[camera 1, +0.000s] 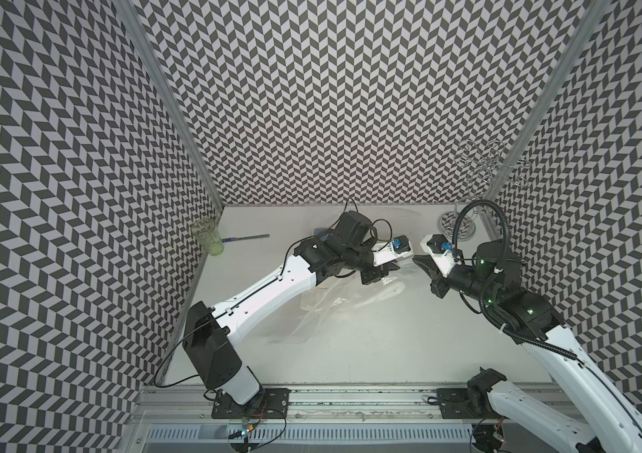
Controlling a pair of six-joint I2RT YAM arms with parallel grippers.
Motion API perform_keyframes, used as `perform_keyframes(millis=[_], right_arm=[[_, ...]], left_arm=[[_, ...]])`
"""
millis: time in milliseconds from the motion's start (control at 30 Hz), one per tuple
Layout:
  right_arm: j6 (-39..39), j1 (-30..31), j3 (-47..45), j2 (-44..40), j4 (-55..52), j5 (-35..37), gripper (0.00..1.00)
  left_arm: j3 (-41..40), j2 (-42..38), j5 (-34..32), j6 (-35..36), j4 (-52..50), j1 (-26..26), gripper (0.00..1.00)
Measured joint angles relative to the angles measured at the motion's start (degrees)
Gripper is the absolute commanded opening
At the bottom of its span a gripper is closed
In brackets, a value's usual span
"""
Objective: Place the folded towel into the vacuum bag
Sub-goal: Close the vacuum bag at the center of the board.
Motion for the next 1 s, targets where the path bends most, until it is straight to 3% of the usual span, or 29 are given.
perform_keyframes(millis=[267, 367, 433, 533, 733, 900, 1000], right_arm=[[-1.9, 0.1, 1.7, 1.2, -1.6, 2.0, 0.00], [-2.8, 0.1, 2.1, 1.4, -2.7, 1.3, 0.00], [-3.5, 0.0, 3.5, 2.4, -5.2, -2.3, 0.01], [-3.5, -0.2, 4.0, 3.8, -6.5, -9.9, 0.20], [-3.2, -2.0, 3.3, 3.8, -6.8, -15.0, 0.55], [-2.7, -1.8, 3.2, 5.9, -6.8, -16.9, 0.68], [-2.4, -1.4, 3.2, 8.2, -6.6, -18.7, 0.70]], left_arm=[[1.1, 1.1, 1.8, 0.2, -0.1, 0.6, 0.11], [0.5, 0.9, 2.7, 0.2, -0.1, 0.6, 0.00], [-1.8, -0.7, 3.8, 0.2, 0.3, 0.9, 0.00], [-5.5, -3.8, 7.4, 0.2, -0.1, 3.1, 0.00], [-6.8, -5.3, 11.4, 0.2, -4.0, 9.8, 0.00], [-6.8, -5.1, 13.0, 0.2, -6.1, 8.0, 0.00], [-6.3, -4.5, 13.6, 0.2, -7.4, 7.1, 0.00]])
